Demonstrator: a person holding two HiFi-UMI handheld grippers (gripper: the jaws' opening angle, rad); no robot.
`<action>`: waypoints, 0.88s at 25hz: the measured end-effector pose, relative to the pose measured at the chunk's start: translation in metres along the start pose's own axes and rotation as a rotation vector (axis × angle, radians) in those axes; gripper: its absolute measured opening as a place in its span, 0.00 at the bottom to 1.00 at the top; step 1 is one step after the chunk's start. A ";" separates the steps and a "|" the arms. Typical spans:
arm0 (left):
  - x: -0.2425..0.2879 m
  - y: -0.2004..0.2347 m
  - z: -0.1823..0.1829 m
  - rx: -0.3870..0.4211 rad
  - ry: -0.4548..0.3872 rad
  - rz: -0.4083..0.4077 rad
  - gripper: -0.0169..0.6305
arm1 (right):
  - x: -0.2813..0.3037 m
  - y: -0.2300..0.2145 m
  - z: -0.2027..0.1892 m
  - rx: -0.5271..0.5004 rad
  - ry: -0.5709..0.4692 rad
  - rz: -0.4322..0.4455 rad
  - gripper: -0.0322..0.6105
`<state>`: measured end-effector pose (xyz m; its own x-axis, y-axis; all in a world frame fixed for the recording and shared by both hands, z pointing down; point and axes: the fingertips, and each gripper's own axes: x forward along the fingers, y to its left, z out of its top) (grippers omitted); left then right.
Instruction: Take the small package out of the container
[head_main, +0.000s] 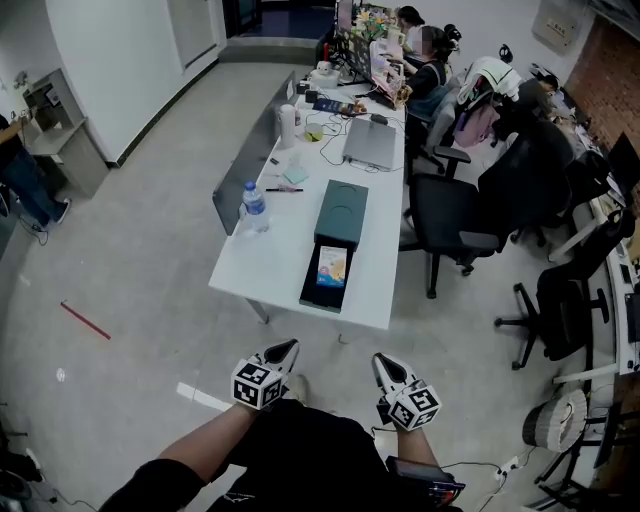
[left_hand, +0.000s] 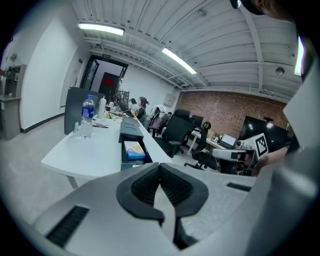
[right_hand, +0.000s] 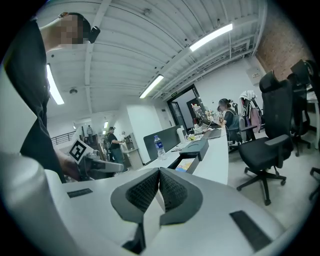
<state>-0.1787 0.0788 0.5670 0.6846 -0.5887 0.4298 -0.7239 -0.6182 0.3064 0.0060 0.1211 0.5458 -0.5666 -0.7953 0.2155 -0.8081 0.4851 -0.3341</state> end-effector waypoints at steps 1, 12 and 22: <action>0.001 0.005 0.003 -0.001 0.000 -0.008 0.04 | 0.004 0.000 0.003 -0.002 -0.002 -0.009 0.09; 0.007 0.042 0.018 -0.026 -0.003 -0.074 0.04 | 0.043 0.011 0.022 -0.016 -0.008 -0.063 0.09; 0.015 0.060 0.013 -0.085 0.007 -0.066 0.04 | 0.068 -0.001 0.027 -0.027 0.023 -0.054 0.09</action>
<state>-0.2108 0.0258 0.5813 0.7307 -0.5444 0.4121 -0.6821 -0.6090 0.4049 -0.0274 0.0573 0.5358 -0.5251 -0.8123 0.2537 -0.8415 0.4513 -0.2969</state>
